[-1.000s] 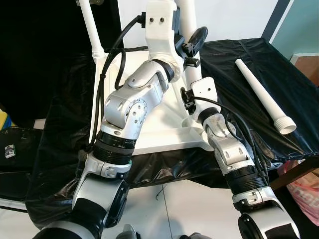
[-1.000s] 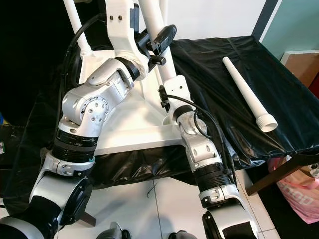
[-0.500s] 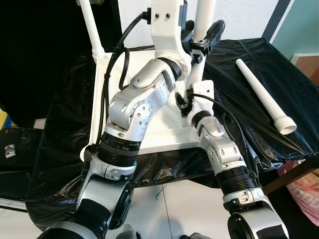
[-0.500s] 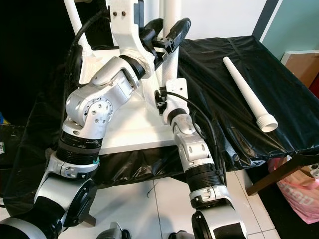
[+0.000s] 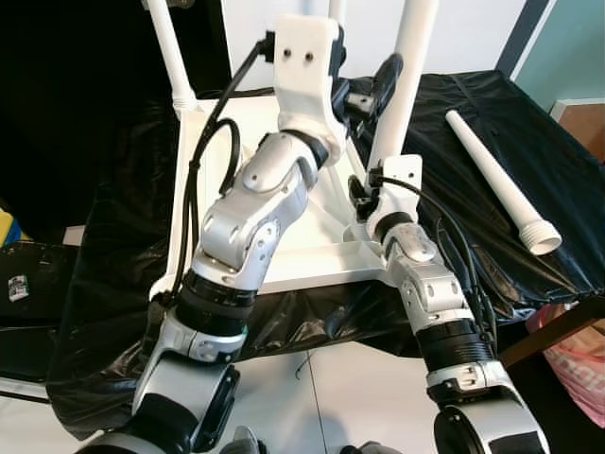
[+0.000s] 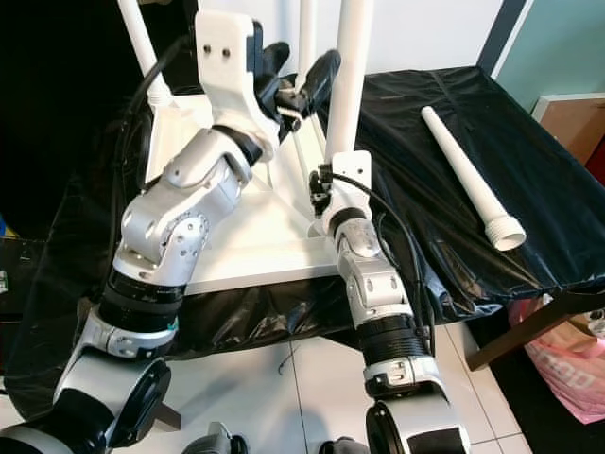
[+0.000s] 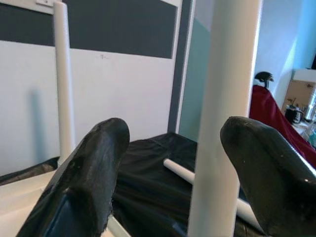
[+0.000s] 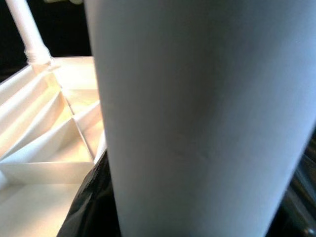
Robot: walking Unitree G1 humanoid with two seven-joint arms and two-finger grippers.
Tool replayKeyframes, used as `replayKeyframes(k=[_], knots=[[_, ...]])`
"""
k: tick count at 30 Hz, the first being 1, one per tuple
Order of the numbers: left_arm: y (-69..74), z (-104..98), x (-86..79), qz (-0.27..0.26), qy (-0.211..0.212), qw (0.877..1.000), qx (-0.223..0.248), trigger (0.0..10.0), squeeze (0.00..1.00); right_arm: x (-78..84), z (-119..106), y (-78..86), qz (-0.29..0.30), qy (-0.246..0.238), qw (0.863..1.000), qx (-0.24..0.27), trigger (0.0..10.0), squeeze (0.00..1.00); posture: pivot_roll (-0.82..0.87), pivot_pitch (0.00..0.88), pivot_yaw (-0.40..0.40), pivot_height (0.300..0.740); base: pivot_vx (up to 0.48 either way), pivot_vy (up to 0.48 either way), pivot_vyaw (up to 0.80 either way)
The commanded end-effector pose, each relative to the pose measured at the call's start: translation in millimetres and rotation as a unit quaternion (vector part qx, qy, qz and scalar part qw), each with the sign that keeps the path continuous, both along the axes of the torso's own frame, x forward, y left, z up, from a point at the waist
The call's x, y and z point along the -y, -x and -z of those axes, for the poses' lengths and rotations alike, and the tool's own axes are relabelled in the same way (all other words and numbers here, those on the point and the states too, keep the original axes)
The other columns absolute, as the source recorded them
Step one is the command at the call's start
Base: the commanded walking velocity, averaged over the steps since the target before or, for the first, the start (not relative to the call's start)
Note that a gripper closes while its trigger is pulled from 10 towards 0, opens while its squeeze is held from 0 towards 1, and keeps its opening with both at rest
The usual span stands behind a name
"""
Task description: Building children table
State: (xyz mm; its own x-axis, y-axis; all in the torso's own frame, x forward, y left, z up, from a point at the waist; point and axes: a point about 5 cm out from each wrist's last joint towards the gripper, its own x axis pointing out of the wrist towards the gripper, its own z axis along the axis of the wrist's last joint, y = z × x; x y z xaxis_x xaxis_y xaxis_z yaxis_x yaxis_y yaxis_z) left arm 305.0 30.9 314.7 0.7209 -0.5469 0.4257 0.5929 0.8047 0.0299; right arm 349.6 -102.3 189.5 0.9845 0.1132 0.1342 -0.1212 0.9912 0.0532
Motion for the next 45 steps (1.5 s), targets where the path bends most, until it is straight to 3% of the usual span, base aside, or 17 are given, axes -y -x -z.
replayKeyframes(k=[1,3,9,21,27,31,35,45], knots=[[3.5,14,-0.1,0.017,-0.033,0.999,0.006,10.0,0.00,9.1,2,3.9,0.013,-0.005,1.000,0.007,10.0,0.00,0.07,0.073,-0.050,0.740,0.000,0.000,0.00],[3.5,14,-0.1,0.017,-0.033,0.999,0.006,10.0,0.00,9.1,2,3.9,0.013,-0.005,1.000,0.007,10.0,0.00,0.07,0.073,-0.050,0.740,0.000,0.000,0.00],[5.5,53,-11.3,-0.022,-0.097,0.995,0.000,10.0,0.00,19.6,13,16.8,0.029,0.003,0.999,0.016,10.0,0.00,0.06,0.074,-0.048,0.740,0.000,0.000,0.00],[13.1,84,-17.6,-0.029,-0.140,0.990,-0.016,10.0,0.00,28.2,27,31.5,0.027,0.019,0.999,0.020,10.0,0.00,0.06,0.083,-0.048,0.740,0.000,0.000,0.00],[23.9,99,-11.4,0.006,-0.179,0.984,-0.006,10.0,0.00,33.6,32,38.1,0.027,0.020,0.999,0.019,10.0,0.00,0.06,0.090,-0.049,0.740,0.000,0.000,0.00],[31.6,108,-6.5,0.055,-0.192,0.979,-0.026,10.0,0.00,34.9,39,41.0,0.023,0.021,0.999,0.013,10.0,0.00,0.06,0.097,-0.047,0.740,0.000,0.000,0.00],[40.3,117,-4.0,0.102,-0.205,0.972,-0.051,10.0,0.00,37.1,49,40.2,0.027,0.016,1.000,0.000,10.0,0.00,0.06,0.108,-0.042,0.740,0.000,0.000,0.00],[52.1,132,0.5,0.151,-0.239,0.957,-0.069,10.0,0.00,37.1,56,33.3,0.024,-0.008,1.000,-0.010,10.0,0.00,0.06,0.116,-0.042,0.740,0.000,0.000,0.00]])
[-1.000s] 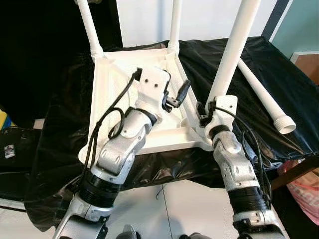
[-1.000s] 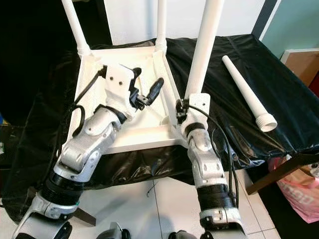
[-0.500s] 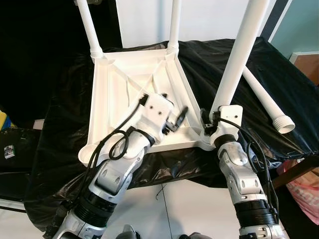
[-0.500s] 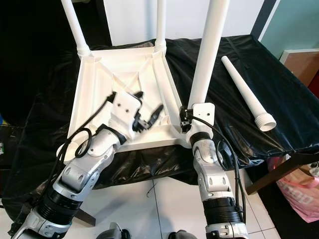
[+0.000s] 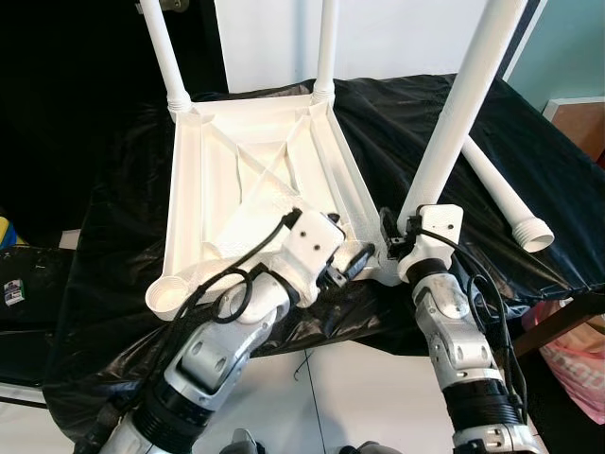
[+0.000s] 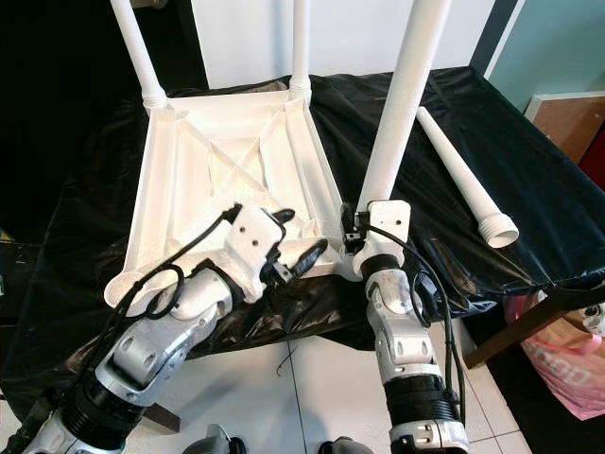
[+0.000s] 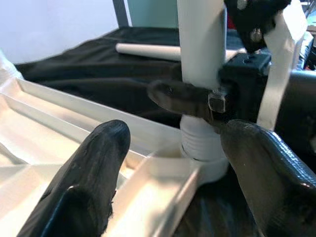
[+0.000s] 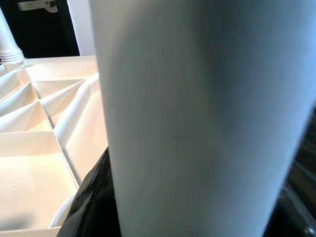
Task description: Building children table
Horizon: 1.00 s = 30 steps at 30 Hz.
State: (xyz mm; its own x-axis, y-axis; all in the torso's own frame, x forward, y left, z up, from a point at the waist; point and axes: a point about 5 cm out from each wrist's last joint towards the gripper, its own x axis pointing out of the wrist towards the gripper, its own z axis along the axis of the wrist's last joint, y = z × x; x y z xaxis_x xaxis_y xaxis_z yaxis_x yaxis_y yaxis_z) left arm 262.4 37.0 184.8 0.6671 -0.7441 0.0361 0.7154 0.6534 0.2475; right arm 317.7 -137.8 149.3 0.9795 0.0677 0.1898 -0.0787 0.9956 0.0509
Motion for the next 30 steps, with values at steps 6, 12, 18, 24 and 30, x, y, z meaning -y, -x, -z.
replayKeyframes(k=[6,12,18,24,30], knots=[[13.8,6,7.2,0.101,-0.034,0.994,-0.025,10.0,0.00,1.1,21,-2.9,-0.003,-0.019,0.999,-0.049,10.0,0.00,0.07,0.118,-0.047,0.740,0.000,0.000,0.00],[15.9,7,6.4,0.101,-0.037,0.994,-0.030,10.0,0.00,-2.1,28,1.1,-0.023,-0.018,0.999,-0.046,10.0,0.00,0.07,0.118,-0.050,0.740,0.000,0.000,0.00],[17.1,7,5.3,0.099,-0.038,0.994,-0.032,10.0,0.00,-5.5,36,11.6,-0.054,0.003,0.998,-0.029,10.0,0.00,0.07,0.118,-0.045,0.740,0.000,0.000,0.00],[16.7,6,2.4,0.091,-0.036,0.995,-0.035,10.0,0.00,-4.2,43,17.8,-0.066,0.032,0.997,-0.019,10.0,0.00,0.07,0.117,-0.040,0.740,0.000,0.000,0.00],[15.9,5,1.7,0.088,-0.036,0.995,-0.035,10.0,0.00,-3.5,50,19.0,-0.078,0.047,0.996,-0.016,10.0,0.00,0.07,0.114,-0.041,0.740,0.000,0.000,0.00]])
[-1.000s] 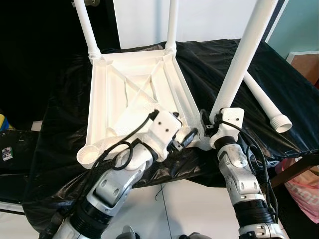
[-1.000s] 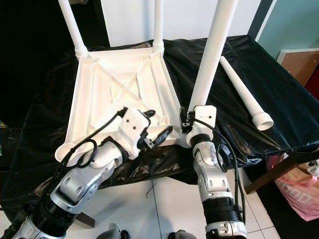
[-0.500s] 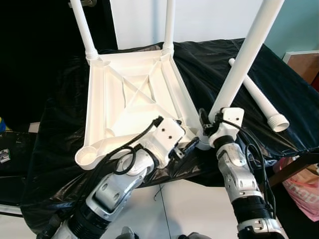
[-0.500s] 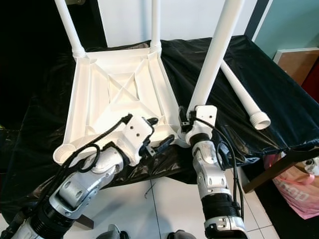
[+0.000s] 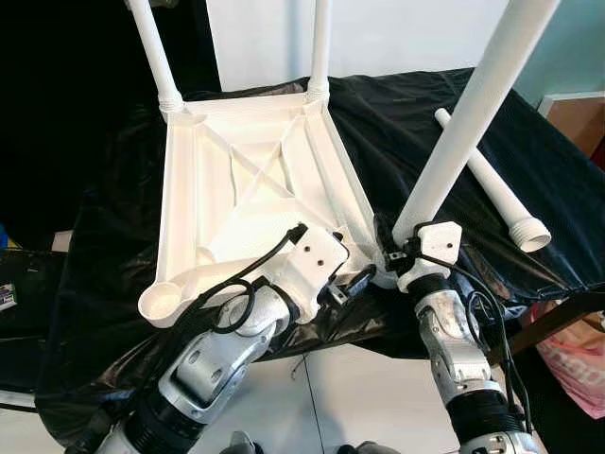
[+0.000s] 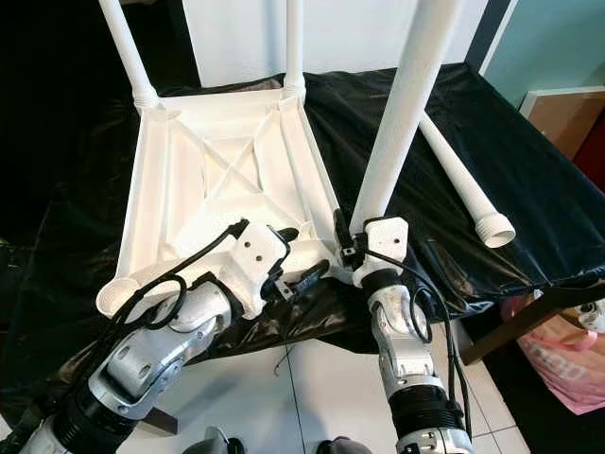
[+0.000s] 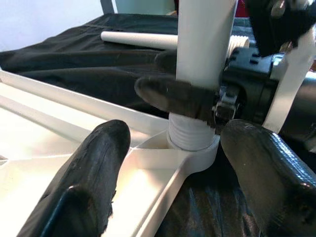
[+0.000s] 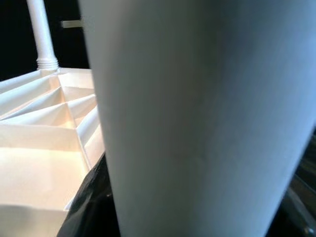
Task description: Building children table
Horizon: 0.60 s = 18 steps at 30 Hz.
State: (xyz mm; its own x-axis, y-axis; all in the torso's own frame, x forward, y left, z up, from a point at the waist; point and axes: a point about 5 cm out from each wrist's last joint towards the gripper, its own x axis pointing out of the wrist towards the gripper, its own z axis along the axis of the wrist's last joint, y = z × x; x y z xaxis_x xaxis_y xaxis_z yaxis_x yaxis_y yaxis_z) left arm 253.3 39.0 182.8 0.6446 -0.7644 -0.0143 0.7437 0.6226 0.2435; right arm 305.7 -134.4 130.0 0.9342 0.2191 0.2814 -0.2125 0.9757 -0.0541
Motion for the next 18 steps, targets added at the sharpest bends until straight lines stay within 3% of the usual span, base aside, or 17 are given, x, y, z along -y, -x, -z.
replayKeyframes(k=[1,9,18], knots=[[6.2,2,3.3,0.072,-0.018,0.997,-0.017,10.0,0.00,-0.2,33,7.1,-0.010,0.009,0.997,-0.072,10.0,0.00,0.07,0.114,-0.041,0.740,0.000,0.000,0.00],[5.5,1,2.8,0.070,-0.018,0.997,-0.016,10.0,0.00,-0.8,37,7.1,-0.022,0.008,0.997,-0.078,10.0,0.00,0.08,0.113,-0.042,0.740,0.000,0.000,0.00],[5.5,0,2.3,0.069,-0.018,0.997,-0.016,10.0,0.00,-2.9,44,1.6,-0.014,-0.014,0.990,-0.138,10.0,0.00,0.07,0.113,-0.044,0.740,0.000,0.000,0.00]])
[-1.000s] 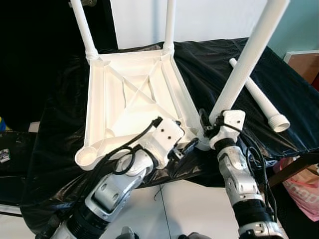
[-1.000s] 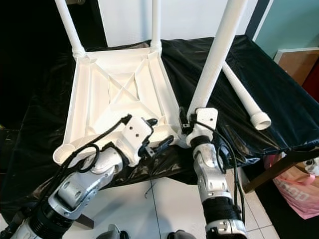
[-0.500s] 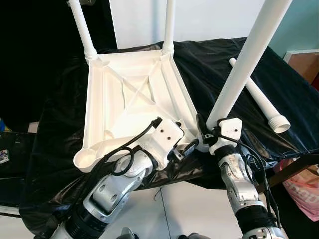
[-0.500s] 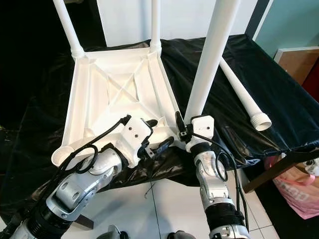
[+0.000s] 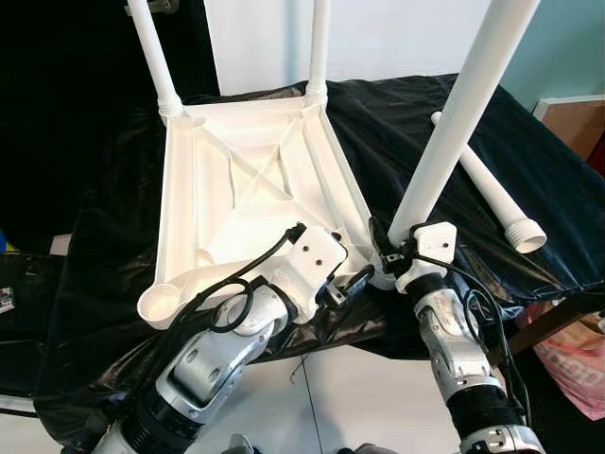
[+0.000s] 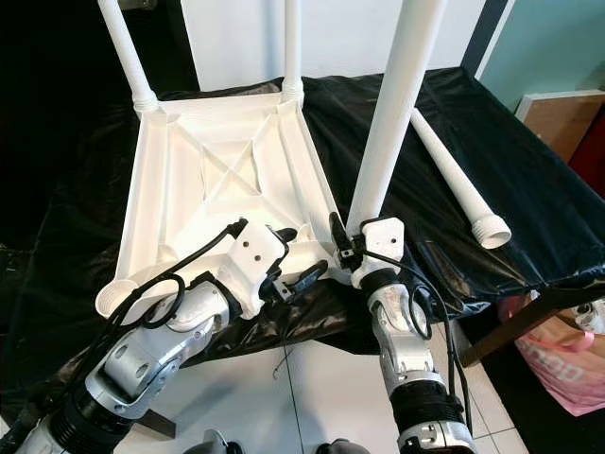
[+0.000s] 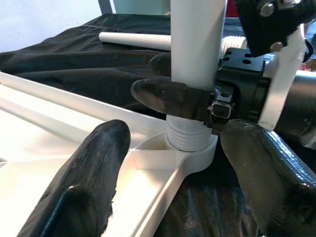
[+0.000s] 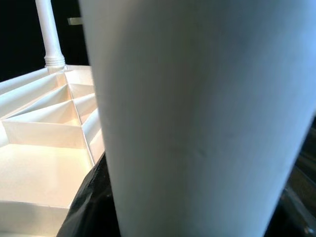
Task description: Building children table
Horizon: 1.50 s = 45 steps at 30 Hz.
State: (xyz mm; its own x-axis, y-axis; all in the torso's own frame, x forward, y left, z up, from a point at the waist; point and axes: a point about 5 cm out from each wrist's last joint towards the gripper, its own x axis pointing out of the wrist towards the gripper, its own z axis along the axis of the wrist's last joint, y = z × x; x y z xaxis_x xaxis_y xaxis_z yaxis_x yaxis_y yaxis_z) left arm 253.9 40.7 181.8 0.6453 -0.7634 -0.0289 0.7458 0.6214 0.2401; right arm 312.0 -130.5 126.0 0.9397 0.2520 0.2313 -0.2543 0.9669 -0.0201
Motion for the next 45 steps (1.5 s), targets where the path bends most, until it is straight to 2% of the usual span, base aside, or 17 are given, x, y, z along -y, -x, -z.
replayKeyframes(k=[1,15,23,24,25,26,30,35,36,37,42,45], knots=[[6.1,-1,4.0,0.070,-0.013,0.997,-0.010,10.0,0.00,1.4,40,7.5,0.008,-0.005,0.993,-0.114,10.0,0.00,0.07,0.113,-0.044,0.740,0.000,0.000,0.00],[6.6,-1,5.0,0.074,-0.013,0.997,-0.011,10.0,0.00,3.7,45,6.2,0.017,-0.024,0.988,-0.154,10.0,0.00,0.07,0.104,-0.049,0.740,0.000,0.000,0.00],[6.5,0,5.2,0.075,-0.016,0.997,-0.009,10.0,0.00,-1.7,39,8.5,0.056,-0.035,0.989,-0.135,10.0,0.00,0.07,0.097,-0.050,0.740,0.000,0.000,0.00],[6.5,0,5.2,0.075,-0.017,0.997,-0.009,10.0,0.00,-1.7,36,8.4,0.096,-0.047,0.987,-0.124,10.0,0.00,0.08,0.092,-0.052,0.740,0.000,0.000,0.00],[6.5,0,5.2,0.075,-0.017,0.997,-0.009,10.0,0.00,-1.7,36,8.4,0.096,-0.047,0.987,-0.124,10.0,0.00,0.08,0.092,-0.052,0.740,0.000,0.000,0.00],[6.7,0,5.1,0.075,-0.018,0.997,-0.008,10.0,0.00,-5.0,33,9.6,0.133,-0.074,0.981,-0.121,10.0,0.00,0.09,0.089,-0.058,0.740,0.000,0.000,0.00],[7.0,0,5.2,0.075,-0.019,0.997,-0.008,10.0,0.00,-10.6,24,10.4,0.146,-0.087,0.980,-0.101,10.0,0.00,0.08,0.085,-0.056,0.740,0.000,0.000,0.00],[7.4,0,5.8,0.077,-0.018,0.997,-0.009,10.0,0.00,-12.6,20,11.6,0.124,-0.089,0.984,-0.088,10.0,0.00,0.08,0.084,-0.056,0.740,0.000,0.000,0.00],[7.2,0,6.1,0.077,-0.018,0.997,-0.009,10.0,0.00,-11.9,16,12.4,0.116,-0.089,0.987,-0.071,10.0,0.35,0.08,0.080,-0.054,0.740,0.000,0.000,0.00],[6.9,0,5.9,0.077,-0.019,0.997,-0.009,10.0,0.00,-10.9,11,12.8,0.107,-0.091,0.989,-0.052,10.0,1.00,0.08,0.079,-0.054,0.740,0.000,0.000,0.00],[6.5,0,5.7,0.076,-0.019,0.997,-0.008,10.0,0.00,-9.0,6,12.8,0.101,-0.093,0.990,-0.035,10.0,1.00,0.08,0.078,-0.053,0.740,0.000,0.000,0.00],[6.1,-1,5.9,0.078,-0.018,0.997,-0.006,10.0,0.00,3.5,-9,9.3,0.045,-0.081,0.996,-0.002,10.0,1.00,0.08,0.077,-0.051,0.740,0.000,0.000,0.00]])
